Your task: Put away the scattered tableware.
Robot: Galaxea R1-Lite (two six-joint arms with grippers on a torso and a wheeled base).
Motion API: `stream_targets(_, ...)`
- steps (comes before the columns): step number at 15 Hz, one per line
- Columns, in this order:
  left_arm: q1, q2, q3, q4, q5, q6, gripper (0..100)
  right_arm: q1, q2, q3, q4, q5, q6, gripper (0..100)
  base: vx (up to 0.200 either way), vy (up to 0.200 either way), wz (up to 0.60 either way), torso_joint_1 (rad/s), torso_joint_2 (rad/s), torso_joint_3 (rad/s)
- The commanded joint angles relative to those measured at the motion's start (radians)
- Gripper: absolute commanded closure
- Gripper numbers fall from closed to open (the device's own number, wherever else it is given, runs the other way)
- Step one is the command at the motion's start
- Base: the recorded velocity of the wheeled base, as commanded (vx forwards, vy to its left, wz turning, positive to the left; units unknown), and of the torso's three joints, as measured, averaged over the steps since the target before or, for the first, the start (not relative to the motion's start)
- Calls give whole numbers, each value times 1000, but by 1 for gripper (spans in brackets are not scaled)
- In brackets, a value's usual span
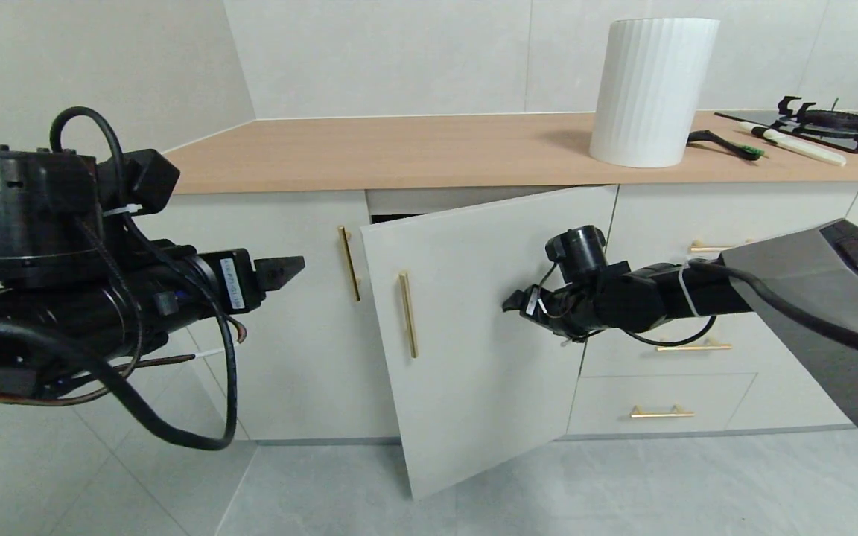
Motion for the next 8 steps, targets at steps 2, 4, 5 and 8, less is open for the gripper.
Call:
stream_targets(2, 9, -29, -4, -1, 1, 1, 0, -12, 60, -77, -30, -25, 59, 0, 0, 0, 0, 0, 0, 0)
stream_targets(4, 9, -27, -2, -1, 1, 1, 0, -23, 98, -137, -50, -82, 101, 0, 0, 0, 0, 0, 0, 0)
stream_targets(5, 9, -27, -2, -1, 1, 1, 0, -24, 103, -149, -50, -91, 105, 0, 0, 0, 0, 0, 0, 0)
stream_targets(8, 7, -21, 0, -1, 1, 1, 0, -43, 131, -210, -56, -117, 139, 0, 0, 0, 0, 0, 0, 0)
